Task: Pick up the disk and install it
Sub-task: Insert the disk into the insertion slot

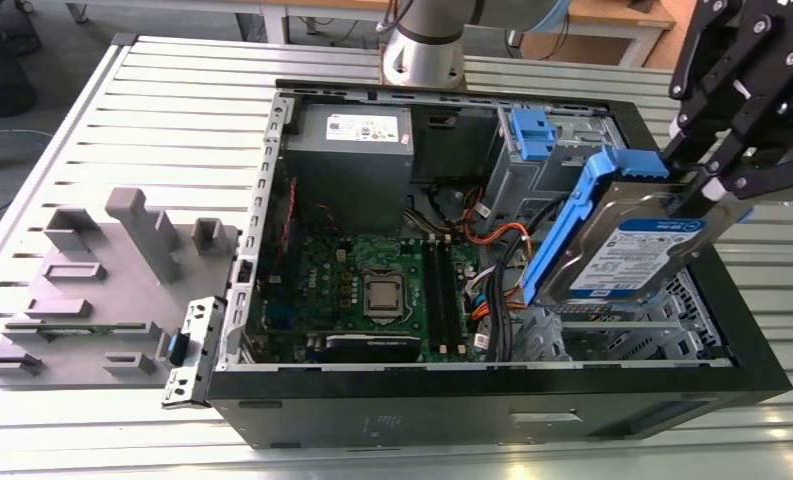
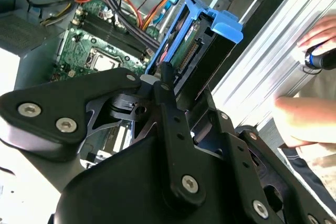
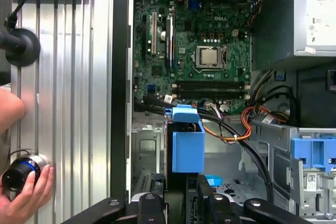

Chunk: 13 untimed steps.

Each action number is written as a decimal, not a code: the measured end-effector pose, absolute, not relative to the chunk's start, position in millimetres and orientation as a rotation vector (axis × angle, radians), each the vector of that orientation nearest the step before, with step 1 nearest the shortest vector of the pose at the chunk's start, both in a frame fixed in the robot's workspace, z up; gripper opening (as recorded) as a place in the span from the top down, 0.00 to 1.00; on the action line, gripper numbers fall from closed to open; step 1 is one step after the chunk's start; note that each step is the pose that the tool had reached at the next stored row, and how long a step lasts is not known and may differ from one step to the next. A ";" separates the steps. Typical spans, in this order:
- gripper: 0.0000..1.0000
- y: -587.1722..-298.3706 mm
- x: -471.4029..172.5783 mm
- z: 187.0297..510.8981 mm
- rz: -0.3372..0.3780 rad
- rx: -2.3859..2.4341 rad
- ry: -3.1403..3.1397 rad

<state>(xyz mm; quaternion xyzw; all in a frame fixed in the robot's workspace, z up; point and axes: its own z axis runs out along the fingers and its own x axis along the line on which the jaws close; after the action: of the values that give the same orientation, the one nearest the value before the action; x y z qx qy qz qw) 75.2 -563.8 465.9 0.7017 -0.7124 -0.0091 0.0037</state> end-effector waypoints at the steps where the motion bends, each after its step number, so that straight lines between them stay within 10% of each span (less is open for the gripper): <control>1: 0.65 -563.9 78.1 465.7 -0.029 2.199 -2.233; 13: 0.65 -564.0 107.8 461.9 -0.030 2.199 -2.232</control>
<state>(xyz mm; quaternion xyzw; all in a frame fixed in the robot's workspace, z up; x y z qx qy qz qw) 107.8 -564.0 461.9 0.7017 -0.7124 -0.0095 0.0039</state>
